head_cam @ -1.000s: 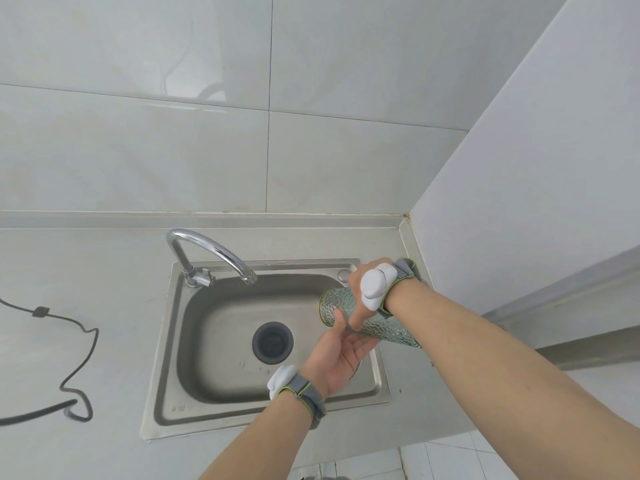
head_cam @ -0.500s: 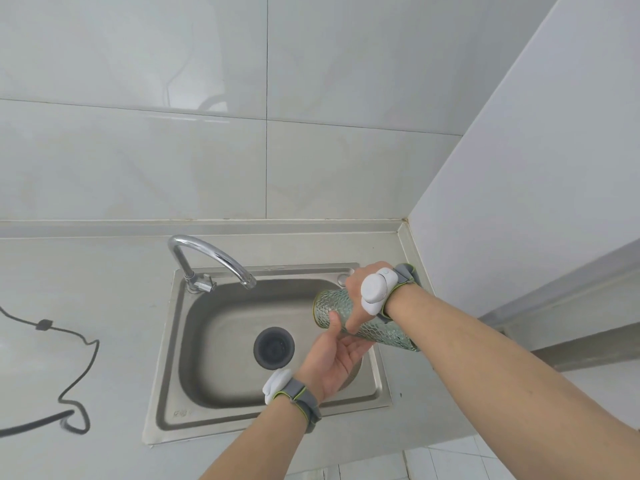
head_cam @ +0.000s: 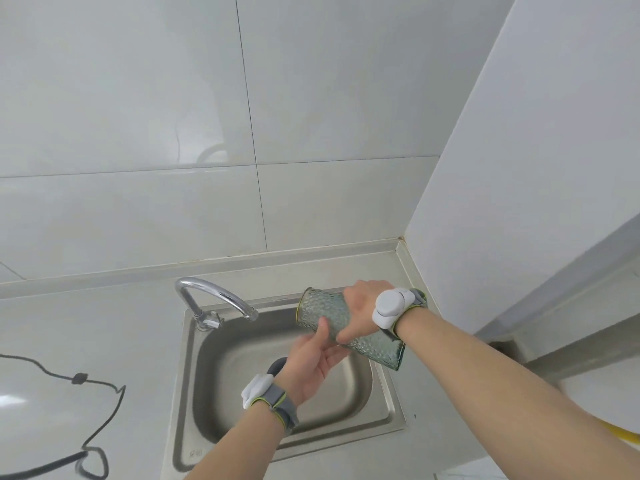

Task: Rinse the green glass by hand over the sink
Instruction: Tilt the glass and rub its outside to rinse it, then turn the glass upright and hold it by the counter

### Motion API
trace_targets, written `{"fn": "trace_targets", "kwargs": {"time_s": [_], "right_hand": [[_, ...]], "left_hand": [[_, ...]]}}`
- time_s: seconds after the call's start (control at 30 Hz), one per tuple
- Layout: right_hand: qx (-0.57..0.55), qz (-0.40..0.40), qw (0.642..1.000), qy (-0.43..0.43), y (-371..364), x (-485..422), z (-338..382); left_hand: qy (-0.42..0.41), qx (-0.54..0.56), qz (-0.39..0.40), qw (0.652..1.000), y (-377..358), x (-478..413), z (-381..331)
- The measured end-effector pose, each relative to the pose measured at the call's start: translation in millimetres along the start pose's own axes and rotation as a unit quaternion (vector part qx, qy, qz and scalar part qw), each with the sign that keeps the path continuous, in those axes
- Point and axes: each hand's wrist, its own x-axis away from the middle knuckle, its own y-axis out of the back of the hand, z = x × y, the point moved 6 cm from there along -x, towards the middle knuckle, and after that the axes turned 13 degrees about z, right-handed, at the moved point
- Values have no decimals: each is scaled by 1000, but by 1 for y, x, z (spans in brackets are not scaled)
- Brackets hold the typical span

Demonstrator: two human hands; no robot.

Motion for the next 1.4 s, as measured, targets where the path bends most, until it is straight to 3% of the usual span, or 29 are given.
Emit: {"fn": "trace_targets", "kwargs": {"time_s": [0.63,1.07,1.4], "right_hand": [[-233,-82,969,7,5,11,-43],[-397,-175,900,35,-19,21,-84],[-487,-219,845,24,-51,21,-117]], "left_hand": [[-58,-233,23,971,-37,-14,-75],[-92,-385,22,918,-75,-43,-81],[-81,-441,21,894,-96,-69,-62]]}}
